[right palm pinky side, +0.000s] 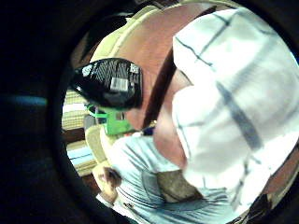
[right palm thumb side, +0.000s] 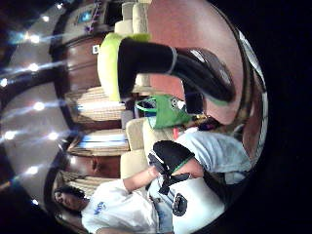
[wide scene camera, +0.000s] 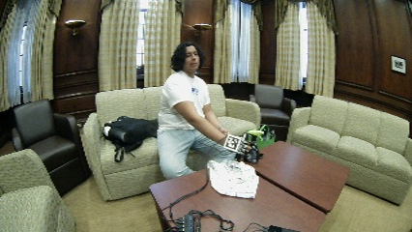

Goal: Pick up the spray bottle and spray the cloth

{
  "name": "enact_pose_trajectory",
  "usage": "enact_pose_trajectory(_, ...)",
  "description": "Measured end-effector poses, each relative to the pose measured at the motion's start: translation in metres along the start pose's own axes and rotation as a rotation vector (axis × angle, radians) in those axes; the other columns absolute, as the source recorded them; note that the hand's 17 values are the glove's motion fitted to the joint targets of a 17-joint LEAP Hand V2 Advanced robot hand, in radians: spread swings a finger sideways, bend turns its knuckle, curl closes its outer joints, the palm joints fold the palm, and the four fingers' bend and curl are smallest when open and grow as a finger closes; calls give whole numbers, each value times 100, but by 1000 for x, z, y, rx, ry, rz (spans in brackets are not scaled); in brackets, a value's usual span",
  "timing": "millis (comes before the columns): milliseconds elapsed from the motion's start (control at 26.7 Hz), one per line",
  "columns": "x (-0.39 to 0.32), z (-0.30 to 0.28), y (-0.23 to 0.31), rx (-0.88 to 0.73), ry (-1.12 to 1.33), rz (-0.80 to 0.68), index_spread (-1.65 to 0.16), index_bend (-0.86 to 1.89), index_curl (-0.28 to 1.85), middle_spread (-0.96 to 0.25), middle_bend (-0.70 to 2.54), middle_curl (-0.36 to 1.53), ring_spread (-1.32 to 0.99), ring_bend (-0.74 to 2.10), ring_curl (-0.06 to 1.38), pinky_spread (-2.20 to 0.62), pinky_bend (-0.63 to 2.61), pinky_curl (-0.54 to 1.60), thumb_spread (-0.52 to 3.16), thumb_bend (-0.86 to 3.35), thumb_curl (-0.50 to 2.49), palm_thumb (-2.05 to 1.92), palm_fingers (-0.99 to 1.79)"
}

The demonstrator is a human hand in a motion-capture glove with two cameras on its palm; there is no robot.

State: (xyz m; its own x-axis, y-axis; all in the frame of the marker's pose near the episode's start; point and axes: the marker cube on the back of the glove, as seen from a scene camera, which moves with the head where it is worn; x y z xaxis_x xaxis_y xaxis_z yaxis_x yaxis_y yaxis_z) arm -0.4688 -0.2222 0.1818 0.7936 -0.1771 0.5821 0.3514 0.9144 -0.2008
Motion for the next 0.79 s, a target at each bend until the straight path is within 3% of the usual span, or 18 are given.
enact_pose_trajectory(524, -1, -90, 106, -124, 414, -124, -44, 13, 18, -12, 25, 37, -16, 45, 33, 18, 55, 35, 82, -4, 40, 50, 5)
enact_pose_trajectory(787, 17, -145, 127, -35, 586, -148, -45, 12, 18, -12, 27, 37, -15, 43, 32, 18, 55, 35, 83, -4, 39, 49, 7)
